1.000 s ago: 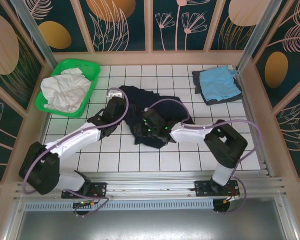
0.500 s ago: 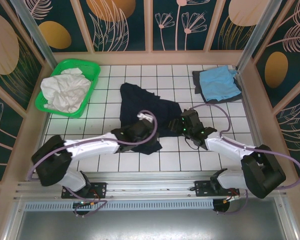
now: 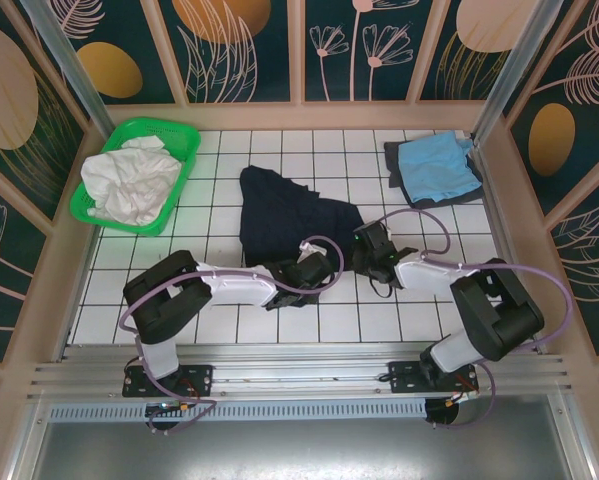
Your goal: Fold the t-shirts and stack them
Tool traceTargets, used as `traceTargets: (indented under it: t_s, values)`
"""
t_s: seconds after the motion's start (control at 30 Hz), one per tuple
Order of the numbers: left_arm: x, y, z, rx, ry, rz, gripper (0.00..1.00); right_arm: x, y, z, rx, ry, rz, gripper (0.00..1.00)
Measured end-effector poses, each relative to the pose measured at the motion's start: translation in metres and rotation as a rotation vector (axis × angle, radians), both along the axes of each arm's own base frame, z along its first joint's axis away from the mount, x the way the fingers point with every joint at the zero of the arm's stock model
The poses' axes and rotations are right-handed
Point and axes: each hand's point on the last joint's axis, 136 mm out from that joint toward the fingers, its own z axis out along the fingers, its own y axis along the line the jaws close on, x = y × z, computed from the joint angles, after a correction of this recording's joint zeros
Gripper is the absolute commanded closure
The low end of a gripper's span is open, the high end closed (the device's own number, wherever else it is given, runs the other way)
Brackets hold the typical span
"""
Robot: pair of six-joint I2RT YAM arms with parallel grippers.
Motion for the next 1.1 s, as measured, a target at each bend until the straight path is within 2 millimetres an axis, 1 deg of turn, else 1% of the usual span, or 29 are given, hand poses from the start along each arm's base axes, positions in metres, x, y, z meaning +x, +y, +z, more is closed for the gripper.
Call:
traceTargets:
  t_s: [0.03, 0.07, 0.1, 0.17, 0.2, 0.23, 0.3, 0.4, 0.47, 0.5, 0.53, 0.6, 0.67, 0.73, 0.77, 0.83, 0.87, 0.9, 0.93, 0.97, 1.0, 1.1]
  values:
    - [0.001, 0.002, 0.0, 0.001, -0.004, 0.012, 0.98, 0.001, -0.001, 0.0, -0.007, -0.003, -0.003, 0.76]
    - [0.003, 0.003, 0.002, 0.001, -0.008, 0.021, 1.0, 0.001, -0.002, 0.0, -0.01, -0.003, -0.006, 0.83]
    - [0.004, 0.005, 0.004, 0.005, -0.01, 0.021, 1.0, 0.001, -0.003, 0.0, -0.013, -0.002, -0.01, 0.88]
    - [0.006, 0.015, 0.011, 0.0, -0.011, 0.042, 1.0, 0.002, -0.009, 0.0, -0.024, -0.001, -0.021, 0.97]
    - [0.007, 0.021, 0.017, -0.007, -0.014, 0.052, 1.0, 0.003, -0.012, 0.001, -0.028, -0.003, -0.032, 0.99]
    - [0.009, 0.029, 0.027, -0.021, -0.023, 0.067, 1.0, 0.004, -0.018, 0.006, -0.036, -0.012, -0.039, 1.0]
    - [0.016, 0.044, 0.056, -0.071, -0.059, 0.104, 1.0, 0.007, -0.025, 0.02, -0.028, -0.043, -0.06, 1.0]
    - [0.032, 0.071, 0.123, -0.19, -0.176, 0.183, 1.0, 0.014, -0.032, 0.061, 0.011, -0.139, -0.076, 1.0]
    - [0.04, 0.091, 0.17, -0.262, -0.27, 0.243, 1.0, 0.019, -0.034, 0.098, 0.042, -0.217, -0.079, 1.0]
    - [0.041, 0.101, 0.189, -0.284, -0.308, 0.269, 1.0, 0.021, -0.035, 0.119, 0.058, -0.261, -0.075, 1.0]
    - [0.041, 0.113, 0.212, -0.309, -0.357, 0.301, 1.0, 0.022, -0.034, 0.143, 0.08, -0.311, -0.07, 1.0]
    - [0.04, 0.133, 0.25, -0.331, -0.43, 0.36, 1.0, 0.021, -0.034, 0.193, 0.118, -0.412, -0.058, 1.0]
    - [0.039, 0.157, 0.289, -0.351, -0.511, 0.431, 1.0, 0.015, -0.038, 0.248, 0.158, -0.525, -0.052, 1.0]
    - [0.037, 0.18, 0.323, -0.365, -0.586, 0.505, 1.0, 0.007, -0.046, 0.299, 0.181, -0.634, -0.061, 1.0]
    - [0.035, 0.192, 0.34, -0.372, -0.625, 0.545, 1.0, 0.003, -0.051, 0.321, 0.186, -0.687, -0.072, 1.0]
    - [0.034, 0.214, 0.366, -0.373, -0.692, 0.609, 1.0, -0.001, -0.064, 0.355, 0.179, -0.765, -0.108, 1.0]
    - [0.035, 0.223, 0.375, -0.364, -0.72, 0.637, 1.0, -0.001, -0.071, 0.369, 0.171, -0.797, -0.129, 1.0]
    - [0.038, 0.23, 0.381, -0.353, -0.738, 0.656, 1.0, 0.0, -0.076, 0.378, 0.161, -0.817, -0.146, 1.0]
    - [0.042, 0.236, 0.386, -0.336, -0.752, 0.674, 1.0, 0.005, -0.081, 0.386, 0.145, -0.833, -0.164, 1.0]
    - [0.049, 0.243, 0.389, -0.314, -0.76, 0.694, 1.0, 0.014, -0.085, 0.39, 0.129, -0.835, -0.179, 1.0]
    - [0.057, 0.247, 0.39, -0.293, -0.762, 0.711, 1.0, 0.026, -0.087, 0.391, 0.117, -0.825, -0.185, 1.0]
    - [0.099, 0.258, 0.392, -0.229, -0.75, 0.756, 1.0, 0.08, -0.093, 0.387, 0.078, -0.766, -0.203, 1.0]
